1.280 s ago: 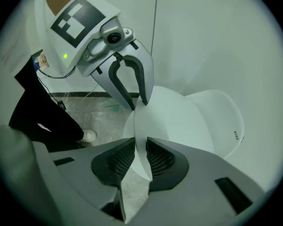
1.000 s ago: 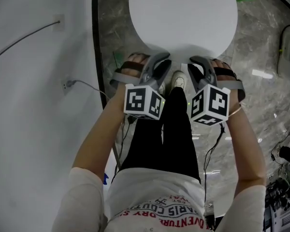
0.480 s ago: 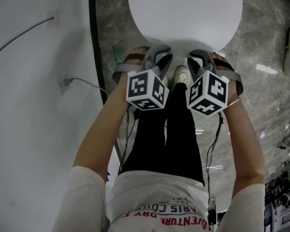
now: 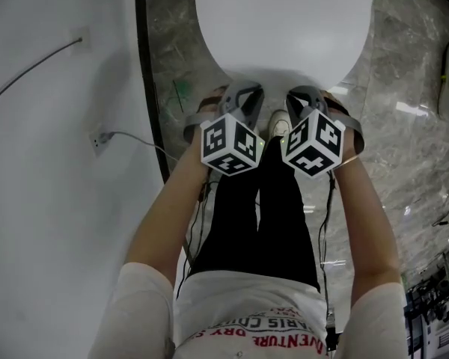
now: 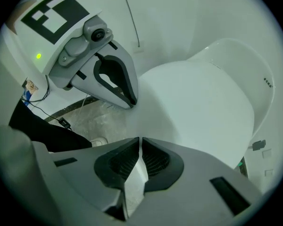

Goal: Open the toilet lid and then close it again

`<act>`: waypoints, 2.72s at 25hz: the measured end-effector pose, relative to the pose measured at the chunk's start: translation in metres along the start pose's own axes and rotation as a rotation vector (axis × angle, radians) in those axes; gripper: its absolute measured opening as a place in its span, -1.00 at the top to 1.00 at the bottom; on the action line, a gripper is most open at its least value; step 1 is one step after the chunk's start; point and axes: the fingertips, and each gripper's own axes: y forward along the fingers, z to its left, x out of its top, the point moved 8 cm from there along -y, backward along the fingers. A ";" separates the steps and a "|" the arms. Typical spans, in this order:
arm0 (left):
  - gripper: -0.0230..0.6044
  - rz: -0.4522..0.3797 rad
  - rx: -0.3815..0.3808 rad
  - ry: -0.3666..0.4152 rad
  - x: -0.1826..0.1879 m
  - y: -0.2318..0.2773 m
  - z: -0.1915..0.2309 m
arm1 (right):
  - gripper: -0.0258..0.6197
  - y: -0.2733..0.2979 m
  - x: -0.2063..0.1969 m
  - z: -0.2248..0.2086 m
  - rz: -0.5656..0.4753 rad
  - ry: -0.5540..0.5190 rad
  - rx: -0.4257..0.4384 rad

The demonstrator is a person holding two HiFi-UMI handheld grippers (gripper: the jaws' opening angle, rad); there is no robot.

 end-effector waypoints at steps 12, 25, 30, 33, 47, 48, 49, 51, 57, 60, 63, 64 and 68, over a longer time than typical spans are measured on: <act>0.90 -0.131 0.052 -0.370 0.028 -0.062 0.012 | 0.84 -0.072 0.023 -0.008 -0.125 0.185 0.015; 0.91 -0.559 0.218 -0.333 0.206 -0.307 0.045 | 0.88 -0.350 0.109 -0.031 -0.554 0.479 -0.337; 0.91 -0.645 0.253 -0.289 0.241 -0.399 0.028 | 0.88 -0.436 0.124 0.000 -0.657 0.518 -0.394; 0.91 -0.672 0.267 -0.278 0.248 -0.438 0.020 | 0.88 -0.477 0.125 0.019 -0.677 0.508 -0.468; 0.91 -0.803 0.375 -0.280 0.261 -0.549 0.001 | 0.88 -0.569 0.142 0.068 -0.836 0.452 -0.648; 0.91 -0.808 0.379 -0.272 0.263 -0.551 -0.002 | 0.88 -0.571 0.140 0.069 -0.843 0.452 -0.653; 0.91 -0.811 0.381 -0.267 0.265 -0.552 -0.004 | 0.88 -0.571 0.138 0.069 -0.849 0.455 -0.658; 0.91 -0.808 0.380 -0.270 0.264 -0.550 -0.008 | 0.88 -0.571 0.134 0.071 -0.865 0.469 -0.667; 0.91 -0.803 0.396 -0.266 0.271 -0.551 -0.008 | 0.88 -0.576 0.135 0.068 -0.884 0.470 -0.688; 0.91 -0.815 0.402 -0.257 0.276 -0.554 -0.010 | 0.88 -0.578 0.136 0.068 -0.891 0.481 -0.676; 0.91 -0.820 0.416 -0.262 0.274 -0.558 -0.009 | 0.88 -0.576 0.140 0.071 -0.903 0.474 -0.674; 0.91 -0.822 0.420 -0.266 0.273 -0.559 -0.008 | 0.88 -0.575 0.141 0.071 -0.905 0.471 -0.674; 0.91 -0.823 0.429 -0.270 0.269 -0.560 -0.012 | 0.88 -0.574 0.139 0.074 -0.914 0.478 -0.671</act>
